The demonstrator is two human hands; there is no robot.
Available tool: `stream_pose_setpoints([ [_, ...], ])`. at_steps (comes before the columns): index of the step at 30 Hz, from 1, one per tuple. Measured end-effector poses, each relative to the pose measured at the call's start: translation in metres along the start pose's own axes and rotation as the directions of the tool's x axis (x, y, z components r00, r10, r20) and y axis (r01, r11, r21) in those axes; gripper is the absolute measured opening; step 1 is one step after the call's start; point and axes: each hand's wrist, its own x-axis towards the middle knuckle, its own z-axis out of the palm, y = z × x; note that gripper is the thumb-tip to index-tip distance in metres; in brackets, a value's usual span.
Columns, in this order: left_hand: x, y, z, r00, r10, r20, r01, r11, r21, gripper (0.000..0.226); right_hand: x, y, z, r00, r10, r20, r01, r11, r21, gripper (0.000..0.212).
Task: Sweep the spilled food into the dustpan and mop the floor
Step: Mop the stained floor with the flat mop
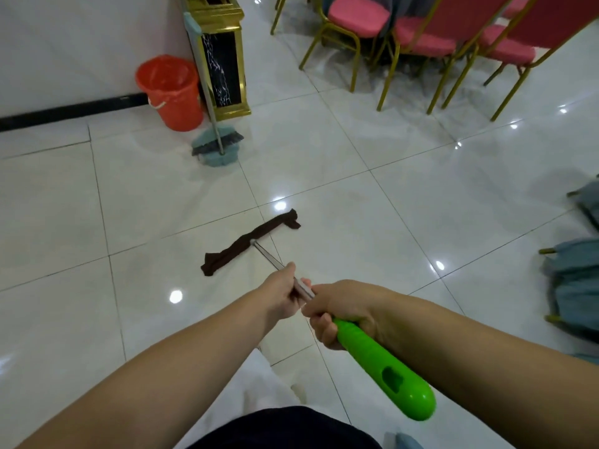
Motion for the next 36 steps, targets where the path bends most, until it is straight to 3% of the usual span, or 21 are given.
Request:
stream_pose_setpoints([
  [2, 0.013, 0.022, 0.002, 1.0, 0.015, -0.011, -0.015, 1.0, 0.006, 0.039, 0.008, -0.024, 0.001, 1.0, -0.011, -0.009, 0.01, 0.997, -0.073, 0.024],
  [6, 0.03, 0.073, -0.001, 0.999, 0.047, -0.016, -0.047, 0.998, -0.031, 0.025, 0.019, -0.083, 0.009, 1.0, 0.008, 0.017, -0.004, 0.979, -0.203, 0.024],
  [16, 0.059, 0.181, -0.026, 0.992, 0.124, 0.024, -0.117, 0.971, -0.207, 0.018, 0.058, -0.199, 0.048, 0.999, 0.018, 0.044, 0.004, 0.888, -0.459, 0.03],
  [20, 0.069, 0.2, -0.04, 0.992, 0.125, 0.024, -0.115, 0.963, -0.245, 0.043, 0.067, -0.214, 0.064, 0.999, 0.006, 0.035, 0.012, 0.87, -0.494, 0.048],
  [27, 0.063, 0.191, -0.053, 0.991, 0.131, 0.004, -0.123, 0.944, -0.307, 0.042, 0.07, -0.199, 0.077, 0.999, -0.009, 0.035, 0.027, 0.853, -0.521, 0.05],
  [36, 0.041, 0.115, -0.072, 0.98, 0.187, -0.061, -0.194, 0.874, -0.446, 0.014, 0.069, -0.146, 0.064, 0.996, 0.037, 0.082, 0.027, 0.753, -0.658, 0.049],
])
